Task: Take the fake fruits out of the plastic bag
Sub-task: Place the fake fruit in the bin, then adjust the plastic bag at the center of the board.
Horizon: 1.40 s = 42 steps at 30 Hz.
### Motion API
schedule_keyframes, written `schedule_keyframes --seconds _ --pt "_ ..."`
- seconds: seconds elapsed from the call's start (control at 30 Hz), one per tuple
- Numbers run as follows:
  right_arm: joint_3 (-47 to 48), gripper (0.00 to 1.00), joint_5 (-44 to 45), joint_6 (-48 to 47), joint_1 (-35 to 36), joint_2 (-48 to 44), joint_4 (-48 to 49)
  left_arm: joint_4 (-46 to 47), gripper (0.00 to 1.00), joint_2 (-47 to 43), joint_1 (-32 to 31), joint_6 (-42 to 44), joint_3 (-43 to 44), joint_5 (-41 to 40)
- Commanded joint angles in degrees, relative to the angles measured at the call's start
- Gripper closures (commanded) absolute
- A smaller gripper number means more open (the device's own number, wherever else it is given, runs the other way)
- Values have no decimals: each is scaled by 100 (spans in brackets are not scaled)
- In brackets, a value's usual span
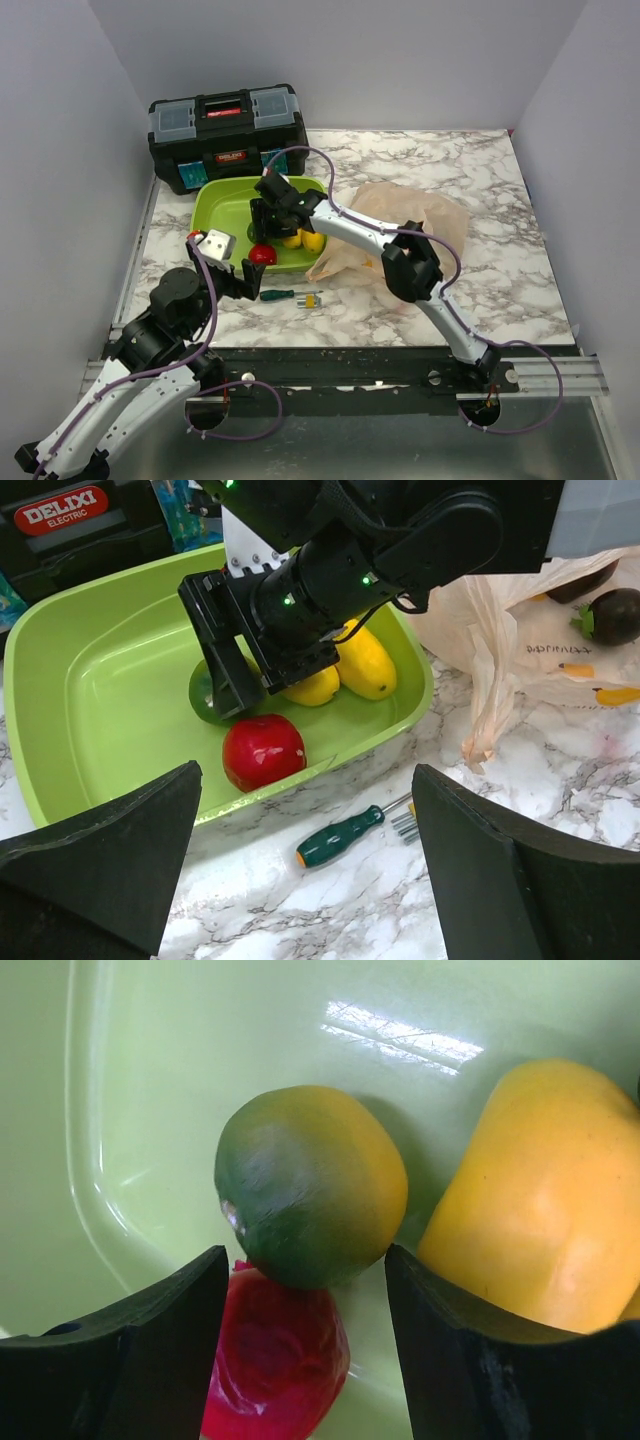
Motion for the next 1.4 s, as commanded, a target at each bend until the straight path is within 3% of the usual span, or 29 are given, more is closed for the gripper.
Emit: schedule_keyframes --seconds 0.0,0.27,0.6,0.77,1.07,1.37 --pt "129 33 181 -243 44 -549 -244 93 14 64 -12 -10 -7 117" --pt "-943 32 575 -427 44 -2042 82 102 14 130 -9 -10 -16 156" --pt "-4139 31 1497 -678 44 -5046 551 91 14 503 -22 21 30 650" --pt "-5443 35 1851 -543 45 -6214 505 -407 14 1277 -21 -157 464 915" --pt "-5979 39 2797 -142 43 -6411 -374 9 14 3094 -12 -602 1036 2379" --pt "-5764 41 3820 768 38 -6311 -2047 108 23 5071 -17 -962 1834 3046"
